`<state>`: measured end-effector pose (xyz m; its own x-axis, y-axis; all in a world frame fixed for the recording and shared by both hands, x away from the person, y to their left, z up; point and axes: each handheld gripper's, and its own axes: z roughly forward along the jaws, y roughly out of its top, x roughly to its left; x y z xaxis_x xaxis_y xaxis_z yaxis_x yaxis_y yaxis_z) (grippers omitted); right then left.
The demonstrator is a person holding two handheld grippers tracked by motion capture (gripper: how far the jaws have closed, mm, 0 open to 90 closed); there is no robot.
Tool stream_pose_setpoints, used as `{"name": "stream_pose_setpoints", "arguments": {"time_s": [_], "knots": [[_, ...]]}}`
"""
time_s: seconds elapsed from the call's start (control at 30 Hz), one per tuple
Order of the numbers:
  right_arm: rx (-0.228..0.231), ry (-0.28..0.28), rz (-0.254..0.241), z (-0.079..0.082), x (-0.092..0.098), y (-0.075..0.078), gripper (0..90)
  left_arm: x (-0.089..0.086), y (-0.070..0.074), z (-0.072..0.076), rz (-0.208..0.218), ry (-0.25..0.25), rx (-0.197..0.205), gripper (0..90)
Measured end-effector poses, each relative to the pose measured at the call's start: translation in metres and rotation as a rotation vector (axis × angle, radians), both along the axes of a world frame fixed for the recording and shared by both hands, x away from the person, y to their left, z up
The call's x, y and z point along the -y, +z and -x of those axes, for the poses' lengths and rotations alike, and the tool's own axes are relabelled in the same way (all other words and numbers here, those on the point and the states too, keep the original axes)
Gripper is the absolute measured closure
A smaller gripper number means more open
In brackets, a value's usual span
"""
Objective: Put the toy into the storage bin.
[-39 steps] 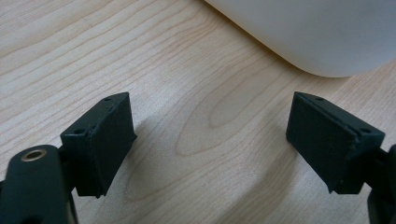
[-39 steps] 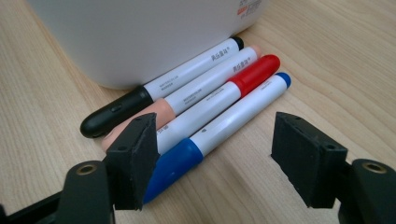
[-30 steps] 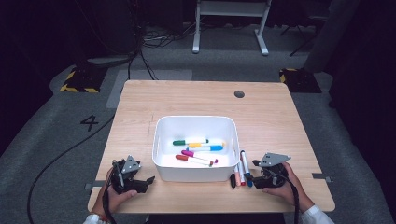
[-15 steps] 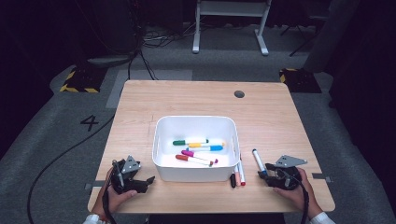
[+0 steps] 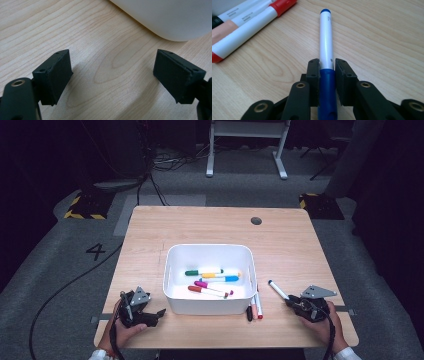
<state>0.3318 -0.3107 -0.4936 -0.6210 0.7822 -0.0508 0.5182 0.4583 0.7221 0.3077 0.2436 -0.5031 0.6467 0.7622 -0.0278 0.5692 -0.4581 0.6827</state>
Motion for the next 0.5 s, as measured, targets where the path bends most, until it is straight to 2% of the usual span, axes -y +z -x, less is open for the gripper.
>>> {"name": "stream_pose_setpoints", "arguments": {"time_s": [0.1, 0.17, 0.3, 0.5], "knots": [[0.014, -0.007, 0.011, -0.006, 0.001, 0.005, 75.1, 0.0, 0.0, 0.0, 0.0, -0.001, -0.001, 15.3], [0.02, -0.006, 0.001, -0.007, 0.0, 0.008, 75.0, 0.0, 0.0, 0.0, 0.0, 0.0, 0.0, 15.3], [0.06, 0.022, -0.018, -0.012, -0.004, 0.022, 75.0, 0.0, 0.0, 0.0, 0.001, -0.001, -0.001, 15.3], [0.115, 0.061, -0.081, -0.013, -0.006, 0.047, 75.0, 0.0, 0.0, 0.0, -0.001, -0.002, 0.003, 15.4]]}}
